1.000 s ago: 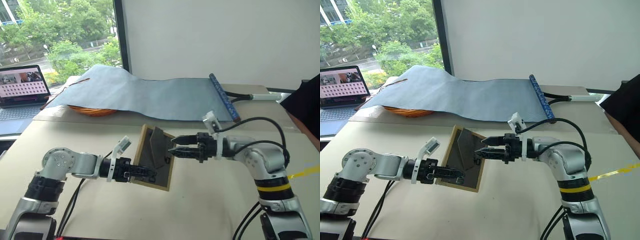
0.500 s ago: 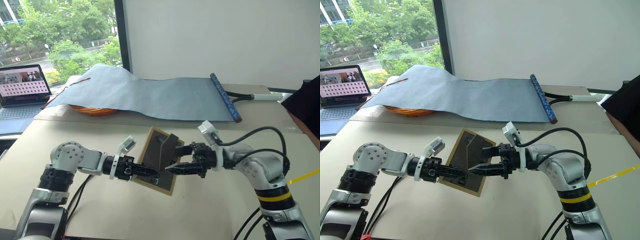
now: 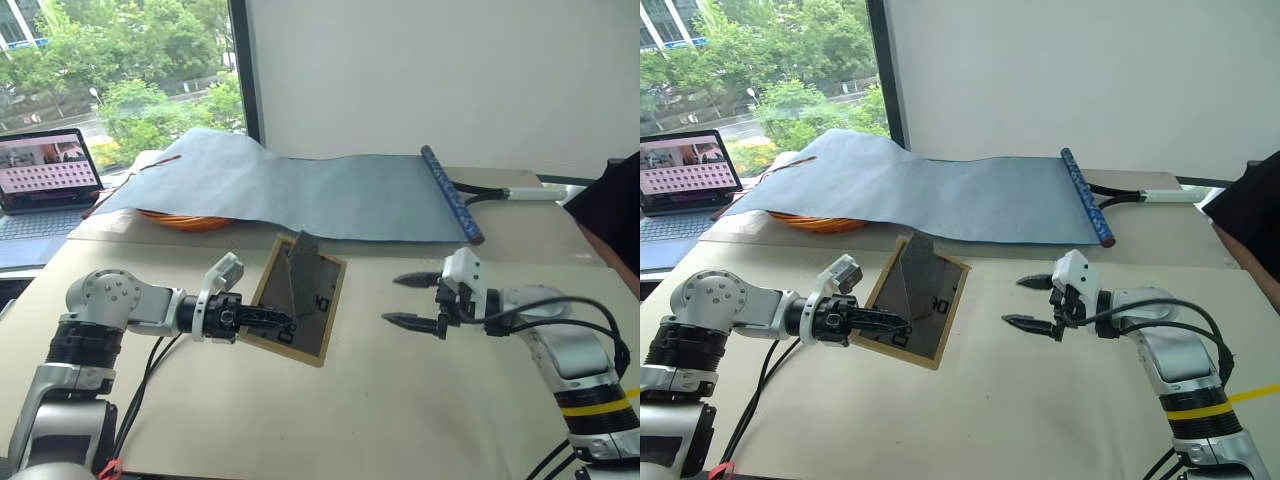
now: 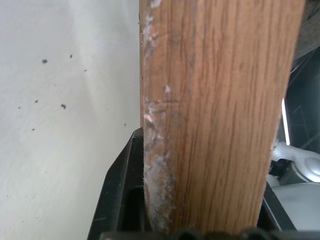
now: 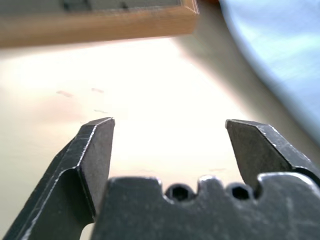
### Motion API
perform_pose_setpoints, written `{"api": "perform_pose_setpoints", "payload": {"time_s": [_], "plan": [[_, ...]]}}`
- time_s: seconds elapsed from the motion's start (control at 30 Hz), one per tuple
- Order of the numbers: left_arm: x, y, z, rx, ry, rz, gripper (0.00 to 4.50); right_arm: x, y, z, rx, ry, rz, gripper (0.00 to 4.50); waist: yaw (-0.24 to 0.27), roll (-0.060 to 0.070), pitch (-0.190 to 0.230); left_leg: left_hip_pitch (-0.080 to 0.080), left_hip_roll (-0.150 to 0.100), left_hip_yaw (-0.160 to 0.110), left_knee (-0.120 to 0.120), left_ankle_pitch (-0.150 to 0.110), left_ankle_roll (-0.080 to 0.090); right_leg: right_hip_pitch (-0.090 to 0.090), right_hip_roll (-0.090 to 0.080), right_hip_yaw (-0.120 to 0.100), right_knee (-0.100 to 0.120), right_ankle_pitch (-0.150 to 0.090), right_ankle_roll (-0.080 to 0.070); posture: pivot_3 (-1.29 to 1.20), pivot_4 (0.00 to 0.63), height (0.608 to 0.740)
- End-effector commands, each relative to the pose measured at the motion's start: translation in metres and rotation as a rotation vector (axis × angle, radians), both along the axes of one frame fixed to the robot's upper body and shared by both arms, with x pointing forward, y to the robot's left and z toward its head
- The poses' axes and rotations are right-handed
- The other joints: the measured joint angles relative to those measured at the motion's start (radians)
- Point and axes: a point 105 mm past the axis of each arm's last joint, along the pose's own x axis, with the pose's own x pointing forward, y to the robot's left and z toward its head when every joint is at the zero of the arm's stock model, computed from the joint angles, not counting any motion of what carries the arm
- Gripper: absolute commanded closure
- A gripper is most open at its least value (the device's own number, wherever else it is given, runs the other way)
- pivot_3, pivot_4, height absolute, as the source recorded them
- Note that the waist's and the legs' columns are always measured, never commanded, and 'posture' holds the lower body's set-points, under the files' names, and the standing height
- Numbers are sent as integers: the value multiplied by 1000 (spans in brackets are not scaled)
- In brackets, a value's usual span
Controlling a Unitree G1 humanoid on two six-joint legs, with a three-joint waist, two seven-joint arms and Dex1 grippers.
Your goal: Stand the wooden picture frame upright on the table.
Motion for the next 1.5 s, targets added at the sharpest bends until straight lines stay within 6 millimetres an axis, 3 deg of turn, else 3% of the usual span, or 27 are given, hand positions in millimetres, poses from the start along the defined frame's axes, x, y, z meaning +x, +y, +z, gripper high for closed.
{"api": "perform_pose_setpoints", "payload": {"time_s": [0.03, 0.23, 0.5, 0.6, 0.77, 0.8, 0.97, 1.03, 1.1, 1.27, 1.33, 1.4, 1.5], "plan": [[-1, -9, 19, -115, 1, -58, 3482, -19, 31, 9, -173, -528, 97, 386, -1, 0, 0, 0, 0, 0, 0, 0, 0, 0, 0, 0, 0, 0, 0, 0, 150, 714], [-4, -16, 28, -188, 27, -110, 3482, -21, 47, 2, -179, -785, 109, 386, 2, 0, 0, 0, 0, 0, 0, 1, -1, 0, 0, 0, 2, 2, -4, 0, 150, 714], [-8, -19, 26, -183, 49, -132, 3482, -16, 63, 16, -125, -949, 122, 386, 0, 0, 0, 1, 0, -1, 1, 3, -2, 1, 0, 0, 5, 3, -5, 0, 150, 714], [-3, -19, 24, -171, 42, -104, 3482, -18, 66, 15, -99, -934, 145, 1099, 1, 0, 0, 1, 0, -1, 1, 3, -2, 2, 0, -1, 5, 3, -4, 0, 150, 714], [-8, -18, 27, -159, -43, -97, 3482, -19, 65, 21, -61, -922, 152, 2917, 1, 1, 0, 1, 0, -3, 2, 3, -1, 4, 0, -2, 5, 3, -5, 0, 150, 714], [-10, -18, 28, -161, -61, -106, 3482, -20, 66, 23, -56, -921, 155, 3113, 1, 1, 0, 1, 0, -3, 3, 3, -1, 5, 0, -2, 5, 3, -5, 0, 150, 714], [-9, -15, 30, -158, -188, -66, 3482, -17, 65, 29, -19, -892, 147, 3140, -3, 1, 0, 3, 0, -5, 3, 3, -2, 7, 0, -4, 5, 3, -5, 0, 150, 714], [-7, -9, 31, -150, -269, -27, 2480, -13, 63, 31, -4, -860, 132, 3139, -2, 0, 1, 3, 0, -5, 3, 4, -2, 8, 0, -5, 5, 3, -5, 0, 150, 714], [-7, 1, 32, -124, -378, 13, 1837, -7, 57, 33, 20, -815, 103, 3222, -1, 0, 1, 3, 0, -7, 4, 4, -2, 9, 0, -6, 5, 3, -5, 0, 150, 714], [0, 50, 44, -44, -576, 188, 59, 12, 39, 35, 78, -659, 25, 3248, -4, 0, 1, 4, -1, -7, 3, 4, -2, 10, 0, -7, 5, 3, -5, 0, 150, 714], [-5, 67, 52, -13, -635, 224, 0, 19, 32, 38, 112, -591, 5, 3250, -6, 0, 1, 4, -1, -7, 3, 4, -2, 10, -1, -6, 5, 3, -5, 0, 150, 714], [-8, 78, 57, 30, -697, 261, 0, 29, 29, 36, 199, -407, -3, 3271, -7, 1, 2, 4, -1, -7, 3, 4, -1, 10, -1, -6, 5, 3, -5, 0, 150, 714], [-9, 86, 58, 77, -782, 314, 0, 44, 25, 17, 345, 8, 7, 3281, -7, 1, 2, 4, 0, -8, 3, 4, -1, 11, -1, -7, 5, 3, -5, 0, 150, 714]]}}
